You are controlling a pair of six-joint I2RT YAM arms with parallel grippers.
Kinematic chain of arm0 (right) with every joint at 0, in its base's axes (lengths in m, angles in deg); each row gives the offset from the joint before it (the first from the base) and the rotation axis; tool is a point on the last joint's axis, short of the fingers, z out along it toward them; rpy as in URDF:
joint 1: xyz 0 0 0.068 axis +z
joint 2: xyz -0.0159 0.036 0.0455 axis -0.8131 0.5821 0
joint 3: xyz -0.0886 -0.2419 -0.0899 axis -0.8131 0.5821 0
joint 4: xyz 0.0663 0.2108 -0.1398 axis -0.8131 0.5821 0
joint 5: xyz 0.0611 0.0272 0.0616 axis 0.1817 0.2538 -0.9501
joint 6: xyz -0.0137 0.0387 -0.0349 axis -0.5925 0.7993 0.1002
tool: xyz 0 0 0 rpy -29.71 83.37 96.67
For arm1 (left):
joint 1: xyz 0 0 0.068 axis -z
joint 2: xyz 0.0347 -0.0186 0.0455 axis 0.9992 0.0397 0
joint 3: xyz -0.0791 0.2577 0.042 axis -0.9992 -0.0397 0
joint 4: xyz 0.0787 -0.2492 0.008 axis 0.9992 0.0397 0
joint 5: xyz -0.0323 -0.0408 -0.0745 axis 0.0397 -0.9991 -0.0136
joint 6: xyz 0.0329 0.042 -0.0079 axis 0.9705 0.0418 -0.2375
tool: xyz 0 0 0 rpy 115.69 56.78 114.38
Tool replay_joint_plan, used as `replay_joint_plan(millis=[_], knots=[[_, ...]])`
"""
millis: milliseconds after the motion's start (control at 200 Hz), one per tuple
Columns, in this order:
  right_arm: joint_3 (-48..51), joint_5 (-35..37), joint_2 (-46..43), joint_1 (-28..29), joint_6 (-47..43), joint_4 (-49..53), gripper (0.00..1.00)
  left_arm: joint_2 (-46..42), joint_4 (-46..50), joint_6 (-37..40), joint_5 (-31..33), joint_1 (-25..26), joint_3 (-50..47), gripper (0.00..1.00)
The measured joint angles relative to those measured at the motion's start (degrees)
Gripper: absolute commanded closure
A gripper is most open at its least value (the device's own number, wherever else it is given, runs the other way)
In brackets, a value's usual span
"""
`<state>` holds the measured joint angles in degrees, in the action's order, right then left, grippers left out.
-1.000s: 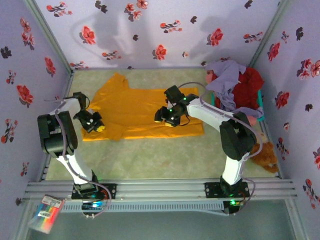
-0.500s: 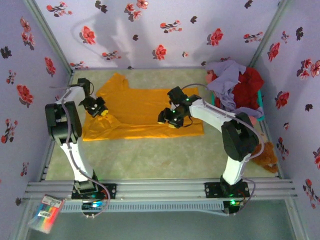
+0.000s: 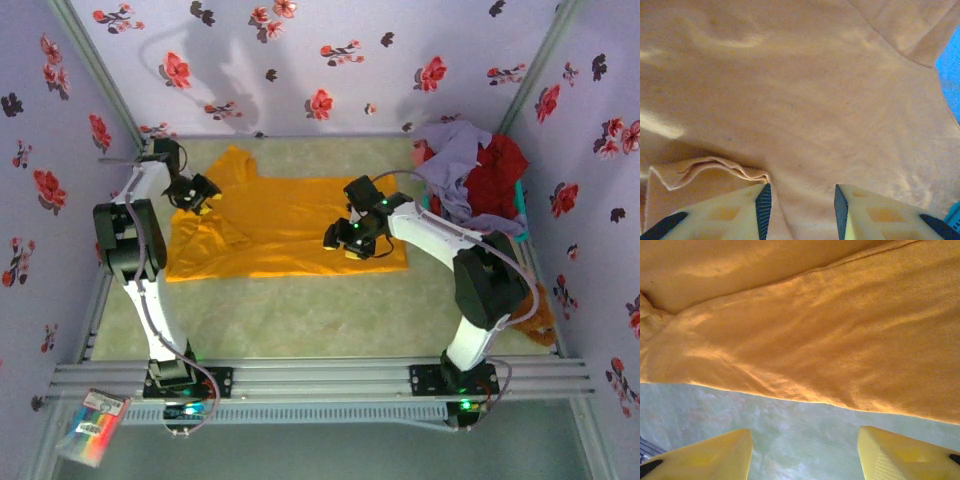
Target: Fold and stack the t-shirts
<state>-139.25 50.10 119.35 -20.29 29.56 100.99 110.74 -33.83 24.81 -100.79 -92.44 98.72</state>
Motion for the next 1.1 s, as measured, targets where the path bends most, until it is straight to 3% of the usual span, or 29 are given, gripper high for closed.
replay_joint_plan(millis=[100,570,1100], knots=[[0.0,0.0,0.0,0.0,0.0,0.0,0.41,-1.4,-0.4,0.3,0.1,0.2,-1.6,0.49],[0.9,0.0,0.0,-0.1,0.0,0.0,0.41,-7.5,-3.6,0.8,-1.1,2.6,-16.7,0.43],[2.8,0.0,0.0,-0.4,-0.2,-0.5,0.41,-6.2,-10.4,-3.4,-4.3,5.6,-16.8,0.41]])
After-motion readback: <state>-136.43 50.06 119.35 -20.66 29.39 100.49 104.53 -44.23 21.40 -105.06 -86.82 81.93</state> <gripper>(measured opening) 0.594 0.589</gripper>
